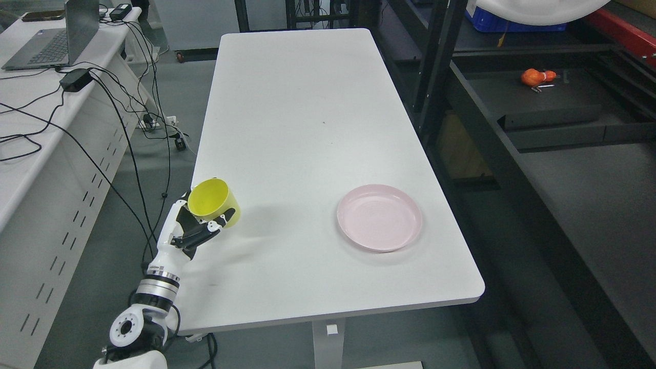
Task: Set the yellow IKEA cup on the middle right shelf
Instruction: 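Lift the yellow cup off the table with the left hand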
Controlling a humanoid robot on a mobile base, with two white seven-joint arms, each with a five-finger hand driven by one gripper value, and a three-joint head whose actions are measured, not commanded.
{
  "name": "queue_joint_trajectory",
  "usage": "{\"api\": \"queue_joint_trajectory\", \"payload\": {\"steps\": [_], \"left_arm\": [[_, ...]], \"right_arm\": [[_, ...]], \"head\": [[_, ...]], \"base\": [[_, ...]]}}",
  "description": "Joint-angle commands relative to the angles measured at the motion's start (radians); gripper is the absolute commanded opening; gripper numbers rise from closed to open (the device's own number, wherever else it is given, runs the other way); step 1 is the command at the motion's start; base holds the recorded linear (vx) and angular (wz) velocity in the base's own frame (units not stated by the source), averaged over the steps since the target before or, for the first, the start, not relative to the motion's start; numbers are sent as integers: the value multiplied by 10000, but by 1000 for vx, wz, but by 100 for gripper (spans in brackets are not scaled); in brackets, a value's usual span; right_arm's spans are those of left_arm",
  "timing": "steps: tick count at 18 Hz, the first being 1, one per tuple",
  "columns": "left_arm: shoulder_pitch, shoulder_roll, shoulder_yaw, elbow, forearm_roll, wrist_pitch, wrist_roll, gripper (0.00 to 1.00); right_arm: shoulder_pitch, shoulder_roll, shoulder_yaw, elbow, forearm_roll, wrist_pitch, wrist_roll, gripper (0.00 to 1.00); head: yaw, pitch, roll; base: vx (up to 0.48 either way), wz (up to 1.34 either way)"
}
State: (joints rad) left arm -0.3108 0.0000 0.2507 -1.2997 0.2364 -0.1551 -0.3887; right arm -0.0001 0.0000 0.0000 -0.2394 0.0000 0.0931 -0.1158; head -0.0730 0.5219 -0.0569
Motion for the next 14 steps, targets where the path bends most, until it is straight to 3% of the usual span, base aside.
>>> {"api": "queue_joint_trajectory", "payload": {"steps": [1,14], "left_arm": [[530,175,454,-2418,290,-29,-9,1],[653,175,85,-2573,290,-90,-9,1]], "right_arm": [[139,-175,168,1,-245,5,-7,99],[139,-175,168,1,-245,5,-7,99]], "head": [[0,0,0],[0,0,0]], "base": [[-65,0],[-137,-34]]}}
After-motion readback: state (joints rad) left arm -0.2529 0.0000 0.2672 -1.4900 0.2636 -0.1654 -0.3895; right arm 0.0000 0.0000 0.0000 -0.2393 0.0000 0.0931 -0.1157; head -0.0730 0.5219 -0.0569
